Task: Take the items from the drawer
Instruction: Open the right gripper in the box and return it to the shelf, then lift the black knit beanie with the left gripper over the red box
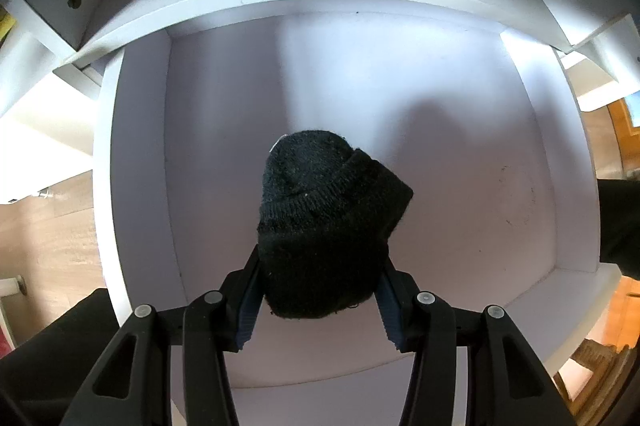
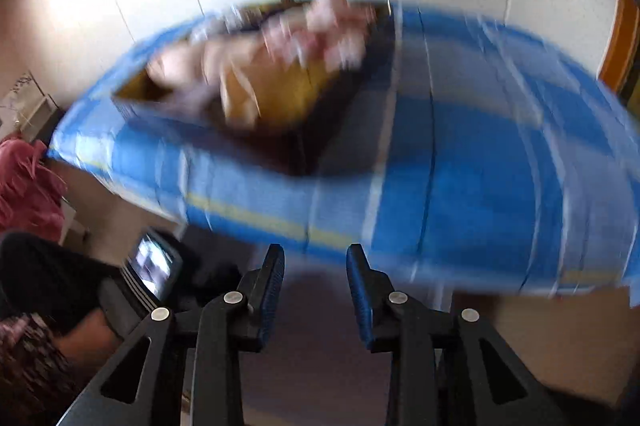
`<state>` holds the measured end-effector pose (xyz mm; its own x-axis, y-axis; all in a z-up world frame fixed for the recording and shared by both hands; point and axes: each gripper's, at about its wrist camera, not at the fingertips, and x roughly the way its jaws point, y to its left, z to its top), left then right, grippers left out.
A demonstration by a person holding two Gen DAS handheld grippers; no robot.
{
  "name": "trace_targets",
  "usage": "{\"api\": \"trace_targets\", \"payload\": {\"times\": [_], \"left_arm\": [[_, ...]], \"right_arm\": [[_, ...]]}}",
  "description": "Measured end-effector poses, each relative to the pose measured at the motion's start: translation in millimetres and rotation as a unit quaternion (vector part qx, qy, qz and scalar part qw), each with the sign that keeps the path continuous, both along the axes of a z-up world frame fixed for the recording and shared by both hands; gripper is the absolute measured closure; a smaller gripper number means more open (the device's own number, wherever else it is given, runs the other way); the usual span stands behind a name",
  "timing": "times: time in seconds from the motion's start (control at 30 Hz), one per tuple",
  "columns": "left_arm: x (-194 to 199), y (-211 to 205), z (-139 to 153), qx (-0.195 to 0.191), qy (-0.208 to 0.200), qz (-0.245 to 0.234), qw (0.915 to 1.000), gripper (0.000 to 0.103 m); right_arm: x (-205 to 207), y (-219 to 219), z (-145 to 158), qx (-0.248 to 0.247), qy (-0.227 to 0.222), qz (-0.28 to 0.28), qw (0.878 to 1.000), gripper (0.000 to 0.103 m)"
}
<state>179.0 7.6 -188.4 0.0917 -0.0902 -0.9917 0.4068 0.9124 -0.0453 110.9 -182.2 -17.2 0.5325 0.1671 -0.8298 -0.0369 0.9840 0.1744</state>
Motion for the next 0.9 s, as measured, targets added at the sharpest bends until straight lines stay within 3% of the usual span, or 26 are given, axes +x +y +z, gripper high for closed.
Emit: {"api": "trace_targets", "payload": {"times": [0.17,0.33,0.43,0.67,0.9], "left_arm": [[-5.2,-2.5,8.9,-0.012,-0.005,0.001,0.9999,0.052],[-10.8,-5.7,23.9,-0.031,-0.012,0.002,0.9995,0.052],[-13.2,-5.3,35.9,-0.045,-0.016,0.000,0.9989,0.052],[-20.8,-4.0,77.5,-0.065,-0.048,-0.024,0.9964,0.052],[-27.1,-1.1,116.3,-0.079,-0.084,-0.049,0.9921,0.052]], "right_arm": [[-0.6,3.5,-65.1,-0.024,0.060,-0.003,0.998,0.071],[4.0,4.5,-102.4,-0.011,0.115,0.003,0.993,0.071],[10.1,3.7,-115.2,-0.001,0.130,0.004,0.991,0.071],[22.0,14.6,-136.9,-0.033,0.162,0.012,0.986,0.071],[27.3,24.4,-142.2,-0.039,0.166,0.018,0.985,0.068]]}}
